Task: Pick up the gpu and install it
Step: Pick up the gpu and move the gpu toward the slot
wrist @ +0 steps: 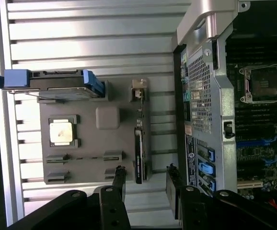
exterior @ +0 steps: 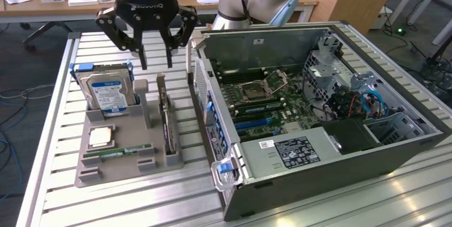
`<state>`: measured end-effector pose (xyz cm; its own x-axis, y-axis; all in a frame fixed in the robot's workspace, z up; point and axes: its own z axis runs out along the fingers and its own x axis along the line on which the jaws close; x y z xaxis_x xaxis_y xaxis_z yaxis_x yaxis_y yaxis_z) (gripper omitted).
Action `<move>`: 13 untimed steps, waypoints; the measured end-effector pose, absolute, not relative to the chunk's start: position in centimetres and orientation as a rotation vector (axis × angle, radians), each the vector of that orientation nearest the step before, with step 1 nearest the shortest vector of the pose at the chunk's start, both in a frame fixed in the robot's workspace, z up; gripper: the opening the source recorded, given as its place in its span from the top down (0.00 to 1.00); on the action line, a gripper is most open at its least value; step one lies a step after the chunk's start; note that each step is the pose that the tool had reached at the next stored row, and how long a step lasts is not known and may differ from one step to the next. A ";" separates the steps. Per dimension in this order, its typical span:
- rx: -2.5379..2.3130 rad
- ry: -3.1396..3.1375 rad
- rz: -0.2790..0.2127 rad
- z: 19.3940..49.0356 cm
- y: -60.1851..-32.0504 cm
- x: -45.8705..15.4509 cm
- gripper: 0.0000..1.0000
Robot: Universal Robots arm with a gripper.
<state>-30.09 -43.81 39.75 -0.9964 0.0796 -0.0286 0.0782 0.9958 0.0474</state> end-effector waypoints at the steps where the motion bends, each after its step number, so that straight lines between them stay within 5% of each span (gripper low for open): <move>1: 0.123 3.108 0.072 39.6 -43.8 -30.1 0.53; 13: 0.123 3.108 0.072 38.2 -43.8 -30.1 0.53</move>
